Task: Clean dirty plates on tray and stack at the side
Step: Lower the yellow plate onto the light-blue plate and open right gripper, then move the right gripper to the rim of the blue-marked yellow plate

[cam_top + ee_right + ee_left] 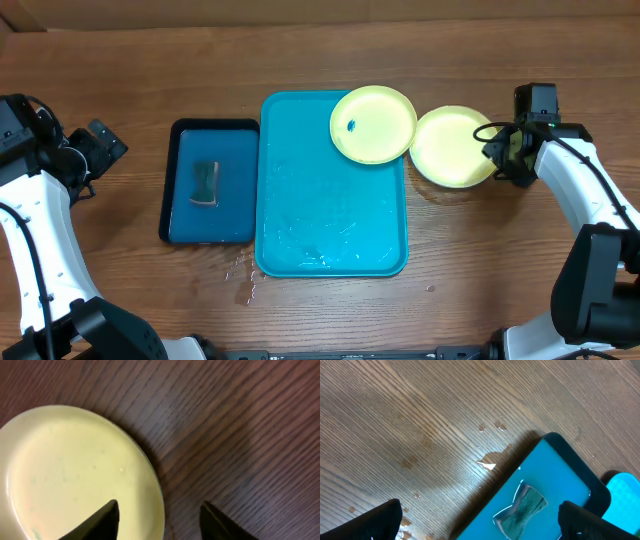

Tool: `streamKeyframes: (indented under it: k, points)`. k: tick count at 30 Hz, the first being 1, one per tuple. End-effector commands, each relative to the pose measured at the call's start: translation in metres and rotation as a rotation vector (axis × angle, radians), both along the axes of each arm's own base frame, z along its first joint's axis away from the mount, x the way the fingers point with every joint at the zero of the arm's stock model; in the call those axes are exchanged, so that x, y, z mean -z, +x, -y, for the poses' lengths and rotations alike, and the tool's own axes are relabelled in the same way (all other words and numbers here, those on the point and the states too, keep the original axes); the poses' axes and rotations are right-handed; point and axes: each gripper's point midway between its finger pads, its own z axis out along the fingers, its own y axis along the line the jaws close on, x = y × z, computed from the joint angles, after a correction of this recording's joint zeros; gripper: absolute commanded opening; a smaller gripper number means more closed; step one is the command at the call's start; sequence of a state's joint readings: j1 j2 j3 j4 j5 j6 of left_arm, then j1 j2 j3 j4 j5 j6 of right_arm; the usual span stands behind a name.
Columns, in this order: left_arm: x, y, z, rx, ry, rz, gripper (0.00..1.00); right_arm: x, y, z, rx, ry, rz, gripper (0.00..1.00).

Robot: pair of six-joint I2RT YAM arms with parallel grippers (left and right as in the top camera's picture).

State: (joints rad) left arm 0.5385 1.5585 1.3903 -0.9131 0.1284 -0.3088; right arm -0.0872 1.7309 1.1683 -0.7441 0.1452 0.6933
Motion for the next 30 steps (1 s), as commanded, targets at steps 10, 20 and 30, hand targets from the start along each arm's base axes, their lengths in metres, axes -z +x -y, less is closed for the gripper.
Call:
streamKeyframes:
  k: [10, 20, 30]
  points:
    - [0.001, 0.002, 0.001, -0.002, -0.014, 0.003, 1.00, -0.001, 0.006, -0.044, -0.171, 0.209, 0.030, 0.81]
    - [0.001, 0.002, 0.001, -0.002, -0.014, 0.003, 1.00, -0.064, 0.026, -0.080, -0.266, 0.296, 0.070, 0.57]
    - [0.001, 0.002, 0.001, -0.002, -0.014, 0.003, 1.00, -0.113, 0.050, -0.138, -0.413, 0.186, 0.180, 0.62]
